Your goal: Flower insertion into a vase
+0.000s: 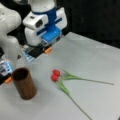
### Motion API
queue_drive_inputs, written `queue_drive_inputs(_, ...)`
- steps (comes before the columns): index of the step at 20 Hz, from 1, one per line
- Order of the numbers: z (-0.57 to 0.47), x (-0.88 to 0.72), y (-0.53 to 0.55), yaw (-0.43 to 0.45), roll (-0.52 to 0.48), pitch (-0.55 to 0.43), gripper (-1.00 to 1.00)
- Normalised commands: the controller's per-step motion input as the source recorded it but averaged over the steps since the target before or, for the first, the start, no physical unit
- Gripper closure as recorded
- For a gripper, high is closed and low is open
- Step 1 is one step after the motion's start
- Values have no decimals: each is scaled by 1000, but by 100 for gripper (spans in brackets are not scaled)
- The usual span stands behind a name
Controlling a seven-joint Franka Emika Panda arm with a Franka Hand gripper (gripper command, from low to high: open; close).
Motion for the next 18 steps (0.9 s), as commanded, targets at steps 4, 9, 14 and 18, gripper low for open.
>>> queue_drive_inputs(4, -31, 41, -33, 182, 14, 97, -100)
queue_drive_inputs(9, -107, 193, -123, 141, 70, 60, -100)
queue_drive_inputs(14, -134, 293, -259, 68, 96, 43, -100)
queue_drive_inputs(18, -167, 365, -333, 24, 53, 48, -100)
